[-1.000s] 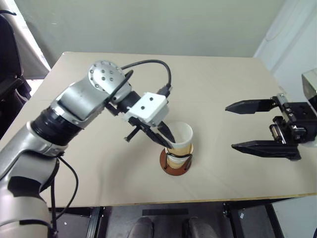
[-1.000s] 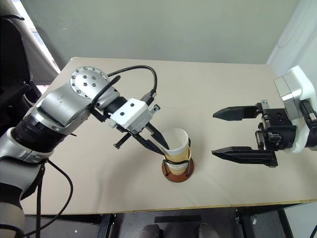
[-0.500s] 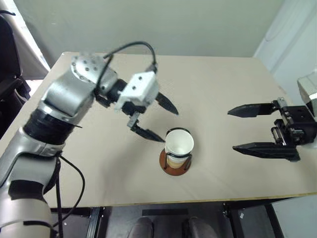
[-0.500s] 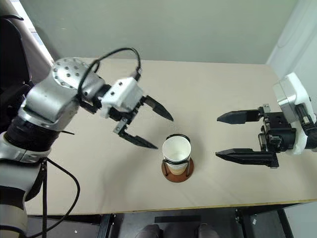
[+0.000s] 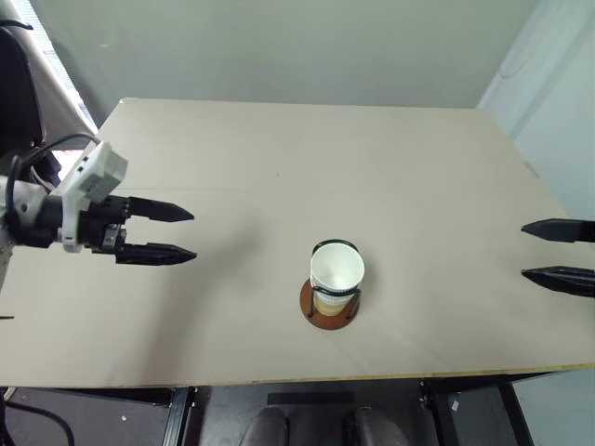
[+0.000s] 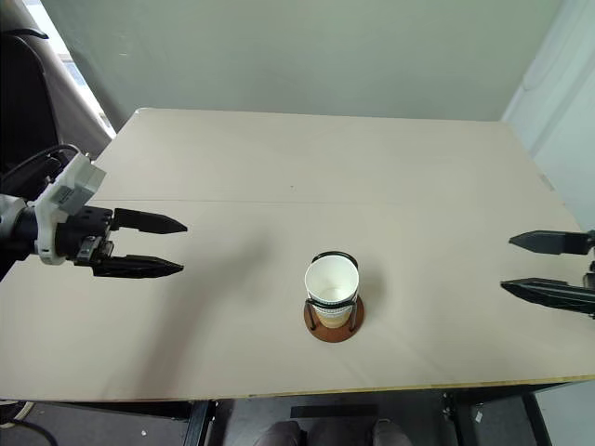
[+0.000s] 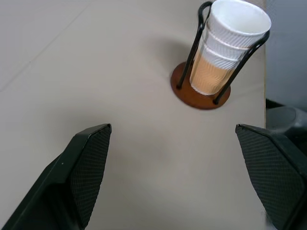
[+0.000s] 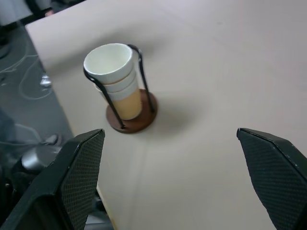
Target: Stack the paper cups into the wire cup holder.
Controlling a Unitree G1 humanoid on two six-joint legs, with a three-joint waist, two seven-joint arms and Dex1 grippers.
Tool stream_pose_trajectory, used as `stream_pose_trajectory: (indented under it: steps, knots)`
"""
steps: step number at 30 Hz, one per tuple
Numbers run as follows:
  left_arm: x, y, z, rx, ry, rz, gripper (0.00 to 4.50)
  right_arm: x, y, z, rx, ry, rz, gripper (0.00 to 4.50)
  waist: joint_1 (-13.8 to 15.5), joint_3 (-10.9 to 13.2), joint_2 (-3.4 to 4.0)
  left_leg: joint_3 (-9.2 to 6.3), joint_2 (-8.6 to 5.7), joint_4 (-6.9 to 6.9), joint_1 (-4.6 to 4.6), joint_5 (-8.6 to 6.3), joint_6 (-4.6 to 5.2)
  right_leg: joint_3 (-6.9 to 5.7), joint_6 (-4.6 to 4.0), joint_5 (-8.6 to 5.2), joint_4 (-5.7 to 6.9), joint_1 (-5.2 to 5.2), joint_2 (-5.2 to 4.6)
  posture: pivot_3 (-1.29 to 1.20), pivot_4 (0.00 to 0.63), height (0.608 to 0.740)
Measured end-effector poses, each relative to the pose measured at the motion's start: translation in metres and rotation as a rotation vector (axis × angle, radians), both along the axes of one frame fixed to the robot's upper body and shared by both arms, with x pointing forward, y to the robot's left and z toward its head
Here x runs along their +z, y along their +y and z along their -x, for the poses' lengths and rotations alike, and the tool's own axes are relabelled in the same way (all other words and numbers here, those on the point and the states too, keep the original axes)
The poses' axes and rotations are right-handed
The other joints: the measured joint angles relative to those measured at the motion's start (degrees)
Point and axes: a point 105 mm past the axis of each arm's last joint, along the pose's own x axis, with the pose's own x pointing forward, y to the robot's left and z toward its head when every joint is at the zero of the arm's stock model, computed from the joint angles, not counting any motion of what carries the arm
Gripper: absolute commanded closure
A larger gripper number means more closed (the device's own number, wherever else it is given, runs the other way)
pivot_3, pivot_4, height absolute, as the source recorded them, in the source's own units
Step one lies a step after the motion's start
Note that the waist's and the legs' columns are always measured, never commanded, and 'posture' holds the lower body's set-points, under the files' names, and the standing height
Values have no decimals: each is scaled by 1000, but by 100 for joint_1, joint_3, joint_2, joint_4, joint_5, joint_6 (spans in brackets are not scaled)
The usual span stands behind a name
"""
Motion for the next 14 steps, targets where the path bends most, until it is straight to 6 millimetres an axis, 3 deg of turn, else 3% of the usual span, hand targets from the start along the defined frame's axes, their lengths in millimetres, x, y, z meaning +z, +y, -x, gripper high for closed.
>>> stream_pose_trajectory:
  steps: [14]
  knots:
    - [-2, 0, 7, 2, 26, 20, 70, 4, -2, 3, 26, -12, -3, 0, -27, 0, -1, 5, -2, -13, 32, -1, 2, 1, -16, -9, 5, 21, 4, 0, 150, 740]
